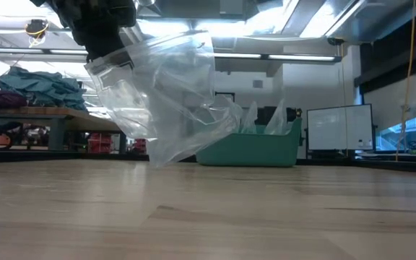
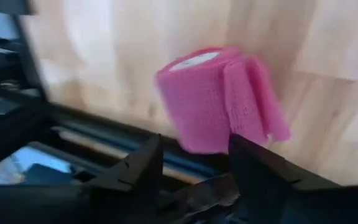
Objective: Roll bandage
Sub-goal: Put the pink bandage into the transparent zip bag
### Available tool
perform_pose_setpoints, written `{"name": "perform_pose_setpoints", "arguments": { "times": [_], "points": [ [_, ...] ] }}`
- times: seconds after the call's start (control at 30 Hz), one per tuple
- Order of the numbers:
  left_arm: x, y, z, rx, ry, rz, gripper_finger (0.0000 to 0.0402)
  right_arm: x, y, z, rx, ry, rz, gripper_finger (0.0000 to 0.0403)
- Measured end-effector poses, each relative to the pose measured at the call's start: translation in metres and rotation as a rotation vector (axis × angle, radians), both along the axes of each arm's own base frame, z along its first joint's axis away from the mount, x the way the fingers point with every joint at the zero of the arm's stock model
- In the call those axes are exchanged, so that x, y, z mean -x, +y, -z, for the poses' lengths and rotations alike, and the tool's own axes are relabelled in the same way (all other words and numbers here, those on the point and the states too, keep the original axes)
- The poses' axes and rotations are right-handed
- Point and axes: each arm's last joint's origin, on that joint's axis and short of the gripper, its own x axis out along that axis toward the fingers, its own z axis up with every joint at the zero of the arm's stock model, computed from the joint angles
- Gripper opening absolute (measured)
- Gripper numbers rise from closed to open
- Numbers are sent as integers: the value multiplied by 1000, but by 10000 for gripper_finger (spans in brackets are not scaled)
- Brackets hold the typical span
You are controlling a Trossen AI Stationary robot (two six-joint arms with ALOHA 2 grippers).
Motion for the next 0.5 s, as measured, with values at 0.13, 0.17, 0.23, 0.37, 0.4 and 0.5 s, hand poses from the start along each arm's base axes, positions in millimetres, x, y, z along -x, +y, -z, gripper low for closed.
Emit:
{"name": "perform_pose_setpoints", "arguments": {
  "times": [0.13,0.17,0.23,0.37,0.4,0.5],
  "points": [
    [0,0,0,1,0,0,0,-3,2,9,62,23,-8,207],
    [0,0,0,1,0,0,0,-4,2,11,68,31,-8,211],
    [0,0,0,1,0,-1,0,-4,3,13,77,40,-8,216],
    [0,0,0,1,0,-1,0,-5,2,14,99,32,-8,218],
    [0,0,0,1,0,-1,0,-6,2,15,110,22,-8,218],
    [0,0,0,1,0,-1,0,-7,1,15,145,-13,-5,218]
  ]
}}
